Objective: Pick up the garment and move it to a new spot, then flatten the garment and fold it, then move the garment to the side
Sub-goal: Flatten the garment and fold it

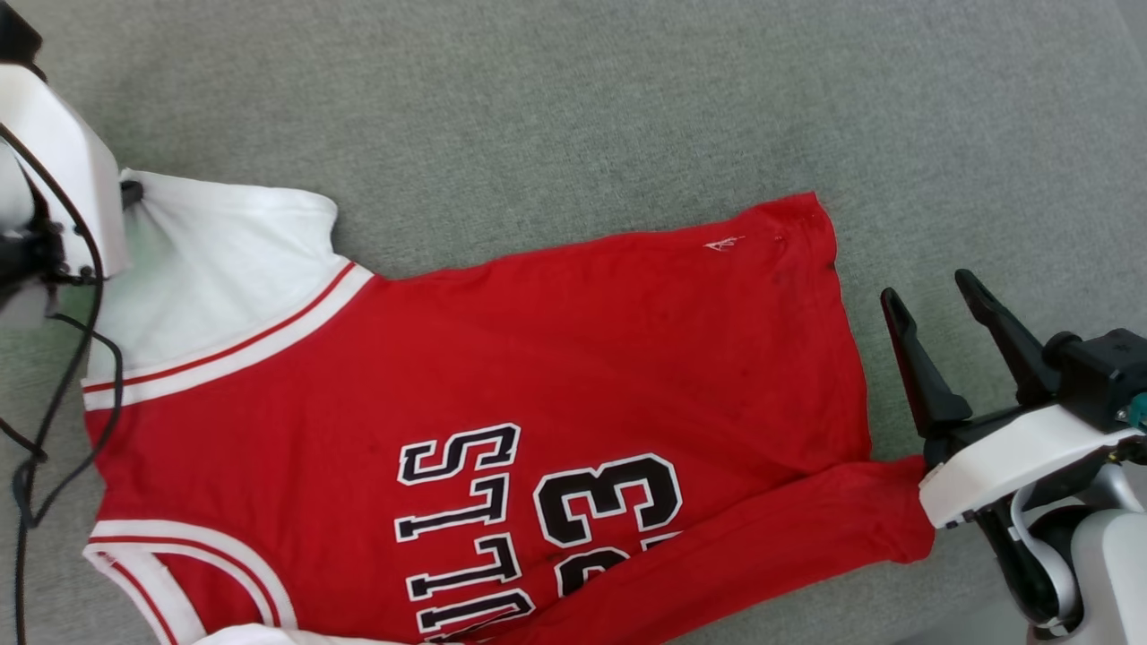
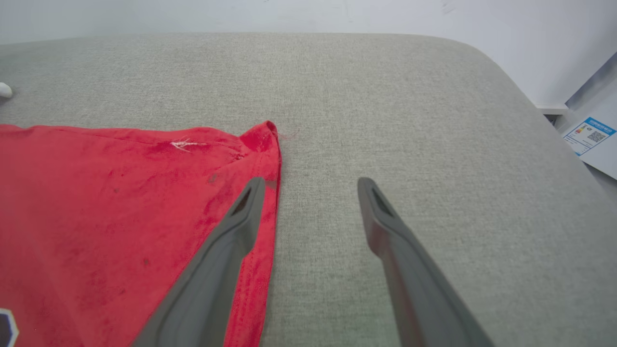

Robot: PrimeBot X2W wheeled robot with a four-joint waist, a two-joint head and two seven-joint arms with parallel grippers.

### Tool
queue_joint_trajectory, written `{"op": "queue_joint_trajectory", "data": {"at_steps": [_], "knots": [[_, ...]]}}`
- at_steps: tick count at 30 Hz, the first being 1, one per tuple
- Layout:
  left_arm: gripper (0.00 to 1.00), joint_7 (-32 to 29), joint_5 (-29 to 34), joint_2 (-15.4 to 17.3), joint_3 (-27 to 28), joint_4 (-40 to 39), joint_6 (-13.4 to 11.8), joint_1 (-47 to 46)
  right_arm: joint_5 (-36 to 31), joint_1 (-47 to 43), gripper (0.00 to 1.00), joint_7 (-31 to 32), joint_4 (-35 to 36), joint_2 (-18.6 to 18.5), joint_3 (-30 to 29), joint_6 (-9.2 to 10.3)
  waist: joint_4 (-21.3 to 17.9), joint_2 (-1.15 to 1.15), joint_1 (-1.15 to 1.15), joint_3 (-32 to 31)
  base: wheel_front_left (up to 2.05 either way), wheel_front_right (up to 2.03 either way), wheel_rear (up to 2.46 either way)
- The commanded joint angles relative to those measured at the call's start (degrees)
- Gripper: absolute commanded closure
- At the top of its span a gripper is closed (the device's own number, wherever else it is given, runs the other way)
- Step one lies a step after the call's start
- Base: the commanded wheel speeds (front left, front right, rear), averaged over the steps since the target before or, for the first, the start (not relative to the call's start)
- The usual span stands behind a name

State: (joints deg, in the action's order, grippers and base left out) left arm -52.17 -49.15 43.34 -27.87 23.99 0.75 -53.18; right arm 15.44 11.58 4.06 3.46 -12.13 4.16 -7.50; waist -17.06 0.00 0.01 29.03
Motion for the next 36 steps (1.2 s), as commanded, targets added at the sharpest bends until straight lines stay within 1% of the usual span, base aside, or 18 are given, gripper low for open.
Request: {"op": "queue_joint_trajectory", "data": {"at_steps": [1,5,10,12,15,18,20,22,24,26,29,32,36], "knots": [[1.00,-0.06,0.15,-0.70,-1.03,0.89,0.01,2.37,-0.31,0.27,0.00,0.08,0.03,-0.30,-0.21,0.02,0.43,0.00,-0.01,-0.68,0.00,0.00,0.00],[1.00,5.00,1.17,-1.98,-0.71,0.27,1.00,2.01,-0.45,-0.33,0.00,1.52,0.45,-1.26,-0.92,0.02,1.94,0.00,-0.01,-3.02,0.00,0.00,0.00],[1.00,10.59,1.65,-3.91,-0.93,-0.46,2.69,2.89,0.03,-1.03,0.00,5.12,0.97,-3.90,-0.40,0.02,4.65,0.00,-0.01,-6.79,0.00,0.00,0.00],[1.00,12.36,2.05,-4.17,-1.20,-1.41,3.49,3.19,0.61,-1.08,0.00,7.61,1.19,-5.43,-0.18,0.02,5.94,0.00,-0.01,-8.17,0.00,0.00,0.00],[1.00,14.13,1.83,-5.44,-2.17,-3.81,4.42,4.07,1.69,-1.15,0.00,11.71,1.19,-7.78,-0.74,0.02,8.56,0.00,-0.01,-9.88,0.00,0.00,0.00],[1.00,13.80,1.51,-5.83,-3.33,-7.55,4.94,5.09,2.53,-0.76,0.00,17.03,1.37,-10.23,-0.69,0.03,11.10,0.00,-0.01,-10.90,0.00,0.00,0.00],[1.00,13.94,1.41,-5.47,-3.82,-10.88,5.23,5.85,2.53,0.51,0.00,20.54,1.76,-12.45,0.32,0.02,12.51,0.00,-0.01,-11.17,0.00,0.00,0.00],[1.00,14.20,1.51,-5.17,-4.30,-14.36,5.25,6.96,1.87,1.97,0.00,24.28,1.42,-15.05,1.09,0.03,13.84,0.00,-0.01,-11.19,0.00,0.00,0.00],[1.00,14.70,2.03,-4.85,-4.58,-17.91,5.28,7.78,2.78,3.22,0.00,28.67,0.81,-16.91,2.05,0.02,15.12,0.00,-0.01,-10.96,0.00,0.00,0.00],[1.00,15.14,2.14,-4.65,-4.85,-21.35,5.17,8.66,4.04,5.18,0.00,32.98,0.06,-18.56,1.81,0.04,16.39,0.00,-0.01,-10.43,0.00,0.00,0.00],[1.00,15.48,2.61,-4.37,-5.21,-25.99,4.64,9.85,5.13,7.83,0.00,38.48,-1.31,-21.01,2.61,0.03,18.04,0.00,-0.01,-9.32,0.00,0.00,0.00],[1.00,15.85,2.28,-4.53,-5.33,-29.88,4.08,10.95,6.89,10.15,0.00,42.42,-3.30,-21.42,2.83,0.02,19.47,0.00,-0.01,-8.20,0.00,0.00,0.00],[1.00,17.71,1.83,-5.78,-4.84,-34.06,3.08,12.12,7.69,12.77,0.00,45.99,-5.58,-23.22,4.30,0.02,21.31,0.00,-0.01,-6.63,0.00,0.00,0.00]]}}
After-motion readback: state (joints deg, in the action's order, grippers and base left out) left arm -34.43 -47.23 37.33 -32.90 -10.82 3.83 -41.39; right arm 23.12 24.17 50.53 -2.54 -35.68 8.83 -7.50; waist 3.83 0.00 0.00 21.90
